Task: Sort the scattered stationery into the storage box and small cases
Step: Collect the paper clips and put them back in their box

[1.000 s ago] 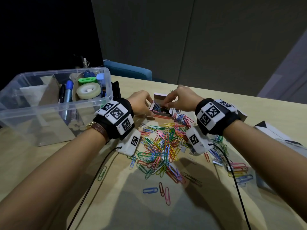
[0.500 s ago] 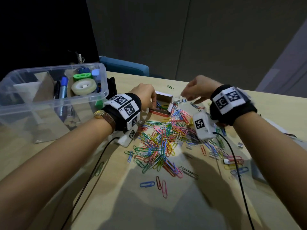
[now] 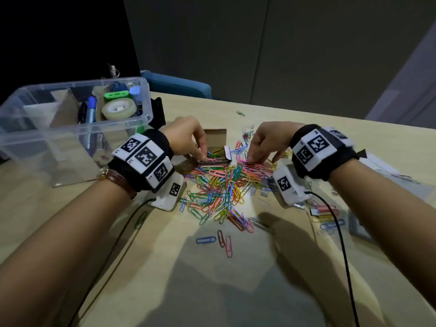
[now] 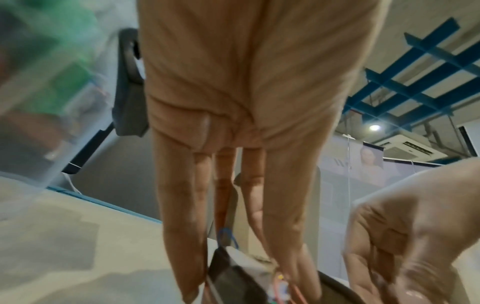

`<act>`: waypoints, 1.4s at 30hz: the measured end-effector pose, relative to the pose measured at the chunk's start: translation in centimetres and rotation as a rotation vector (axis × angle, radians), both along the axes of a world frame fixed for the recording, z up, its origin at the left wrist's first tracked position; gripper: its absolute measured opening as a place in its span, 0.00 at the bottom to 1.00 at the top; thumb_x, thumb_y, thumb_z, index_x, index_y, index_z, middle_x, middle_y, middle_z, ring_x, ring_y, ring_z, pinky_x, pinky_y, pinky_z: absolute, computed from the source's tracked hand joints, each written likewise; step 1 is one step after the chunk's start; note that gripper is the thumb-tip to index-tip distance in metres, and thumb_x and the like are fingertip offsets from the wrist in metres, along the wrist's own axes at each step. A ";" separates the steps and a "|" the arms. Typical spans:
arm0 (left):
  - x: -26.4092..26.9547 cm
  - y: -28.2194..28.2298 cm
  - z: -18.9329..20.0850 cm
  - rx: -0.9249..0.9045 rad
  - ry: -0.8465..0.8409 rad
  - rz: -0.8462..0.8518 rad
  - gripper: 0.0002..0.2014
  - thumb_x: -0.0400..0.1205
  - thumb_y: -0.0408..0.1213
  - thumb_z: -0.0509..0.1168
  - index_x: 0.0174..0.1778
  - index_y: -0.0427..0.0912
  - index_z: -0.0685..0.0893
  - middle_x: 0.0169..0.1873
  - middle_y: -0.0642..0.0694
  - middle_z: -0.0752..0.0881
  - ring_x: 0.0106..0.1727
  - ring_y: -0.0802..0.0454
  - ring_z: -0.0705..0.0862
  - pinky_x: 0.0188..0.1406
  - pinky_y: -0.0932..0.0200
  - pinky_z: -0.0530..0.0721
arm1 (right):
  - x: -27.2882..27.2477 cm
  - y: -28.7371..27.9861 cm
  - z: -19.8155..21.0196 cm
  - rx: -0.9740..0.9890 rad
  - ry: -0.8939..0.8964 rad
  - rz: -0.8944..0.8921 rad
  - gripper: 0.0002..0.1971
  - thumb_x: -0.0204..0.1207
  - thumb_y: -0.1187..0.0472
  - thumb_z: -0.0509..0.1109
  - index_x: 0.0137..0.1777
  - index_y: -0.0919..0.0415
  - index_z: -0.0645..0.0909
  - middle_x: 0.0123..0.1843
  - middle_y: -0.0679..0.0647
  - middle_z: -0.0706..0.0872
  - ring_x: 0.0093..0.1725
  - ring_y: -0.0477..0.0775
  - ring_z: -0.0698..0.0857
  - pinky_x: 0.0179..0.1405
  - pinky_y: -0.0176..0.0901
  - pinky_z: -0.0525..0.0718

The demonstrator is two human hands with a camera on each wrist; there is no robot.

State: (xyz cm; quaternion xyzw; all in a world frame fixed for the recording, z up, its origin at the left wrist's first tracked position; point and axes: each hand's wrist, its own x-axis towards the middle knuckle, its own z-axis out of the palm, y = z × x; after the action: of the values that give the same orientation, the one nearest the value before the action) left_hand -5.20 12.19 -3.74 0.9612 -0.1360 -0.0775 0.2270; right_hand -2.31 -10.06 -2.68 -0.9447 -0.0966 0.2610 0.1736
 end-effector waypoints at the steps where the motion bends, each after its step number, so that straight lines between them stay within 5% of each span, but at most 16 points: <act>1: -0.3 0.3 0.0 -0.052 0.012 0.014 0.09 0.66 0.36 0.82 0.36 0.41 0.90 0.42 0.42 0.90 0.44 0.47 0.87 0.50 0.52 0.86 | -0.2 0.0 0.2 -0.002 0.004 0.008 0.15 0.68 0.56 0.82 0.51 0.65 0.90 0.43 0.53 0.92 0.46 0.50 0.90 0.43 0.43 0.88; 6: -0.6 1.4 -0.5 -0.139 0.101 0.003 0.15 0.65 0.32 0.83 0.45 0.41 0.88 0.53 0.40 0.87 0.44 0.40 0.90 0.44 0.53 0.89 | -1.9 1.5 -0.4 -0.203 -0.192 0.122 0.20 0.60 0.54 0.87 0.47 0.66 0.89 0.45 0.58 0.92 0.38 0.55 0.87 0.41 0.48 0.88; 13: -0.4 2.3 -0.8 -0.257 0.202 -0.062 0.15 0.70 0.28 0.77 0.52 0.42 0.86 0.58 0.33 0.84 0.37 0.54 0.86 0.41 0.61 0.89 | -2.2 0.7 0.1 -0.162 -0.341 0.084 0.11 0.60 0.57 0.87 0.41 0.56 0.90 0.38 0.52 0.90 0.35 0.52 0.87 0.39 0.44 0.85; 16: 0.0 1.8 -0.8 -0.211 0.199 -0.039 0.13 0.72 0.30 0.77 0.51 0.45 0.88 0.56 0.31 0.84 0.39 0.50 0.85 0.50 0.45 0.90 | -1.9 -0.7 1.2 -0.038 -0.333 0.056 0.09 0.62 0.59 0.86 0.40 0.56 0.91 0.33 0.50 0.90 0.28 0.41 0.85 0.31 0.34 0.82; 19: 0.4 0.9 -0.8 -0.085 0.118 -0.002 0.10 0.70 0.36 0.79 0.47 0.47 0.90 0.49 0.40 0.88 0.38 0.50 0.85 0.51 0.47 0.89 | -1.8 -1.6 2.3 0.103 -0.343 0.019 0.07 0.65 0.62 0.84 0.42 0.60 0.90 0.34 0.53 0.90 0.24 0.36 0.85 0.25 0.26 0.81; 23: 0.4 -0.4 -0.6 0.039 0.006 -0.048 0.09 0.77 0.43 0.74 0.47 0.43 0.92 0.42 0.47 0.89 0.43 0.51 0.84 0.41 0.56 0.84 | -2.5 -0.4 2.6 0.443 -0.330 0.055 0.12 0.66 0.63 0.82 0.48 0.67 0.89 0.42 0.61 0.92 0.41 0.52 0.92 0.45 0.42 0.91; 26: 0.6 0.2 -0.4 0.027 0.059 -0.037 0.11 0.84 0.39 0.66 0.57 0.40 0.90 0.45 0.46 0.87 0.46 0.49 0.86 0.46 0.54 0.88 | -2.7 1.7 1.7 0.610 -0.341 0.128 0.14 0.63 0.61 0.82 0.48 0.67 0.89 0.42 0.61 0.92 0.42 0.53 0.92 0.47 0.43 0.90; 30: 0.1 1.6 -0.3 -0.090 0.199 -0.019 0.17 0.76 0.36 0.75 0.61 0.40 0.86 0.40 0.54 0.87 0.47 0.44 0.90 0.50 0.52 0.89 | -2.1 4.1 0.0 0.510 -0.535 0.256 0.08 0.67 0.65 0.83 0.45 0.62 0.90 0.35 0.51 0.89 0.33 0.40 0.85 0.44 0.37 0.88; 34: -0.1 2.2 -0.4 -0.074 0.203 -0.025 0.21 0.66 0.39 0.82 0.52 0.43 0.85 0.41 0.55 0.87 0.51 0.48 0.89 0.56 0.53 0.87 | -1.9 5.3 -1.0 0.499 -0.556 0.340 0.07 0.67 0.62 0.83 0.43 0.60 0.90 0.33 0.47 0.88 0.31 0.36 0.84 0.37 0.27 0.83; 37: 0.1 2.2 -0.4 -0.113 0.221 -0.020 0.24 0.64 0.37 0.83 0.55 0.38 0.87 0.45 0.45 0.91 0.49 0.46 0.90 0.57 0.48 0.87 | -1.6 5.7 -1.1 0.420 -0.576 0.408 0.08 0.68 0.61 0.83 0.46 0.60 0.91 0.38 0.52 0.91 0.38 0.46 0.89 0.43 0.38 0.88; 42: -0.1 2.2 -0.3 -0.135 0.234 -0.035 0.21 0.66 0.34 0.82 0.55 0.42 0.88 0.40 0.46 0.91 0.41 0.55 0.90 0.48 0.64 0.86 | -1.2 6.1 -1.3 0.124 -0.597 0.462 0.10 0.68 0.58 0.82 0.49 0.55 0.92 0.42 0.53 0.92 0.42 0.53 0.87 0.48 0.50 0.87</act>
State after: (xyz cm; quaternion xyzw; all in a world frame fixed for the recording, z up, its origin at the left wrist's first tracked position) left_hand -5.32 14.34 -4.06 0.9257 -0.1305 -0.1836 0.3040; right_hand -3.49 -4.00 -3.98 -0.9201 -0.3690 0.0005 0.1314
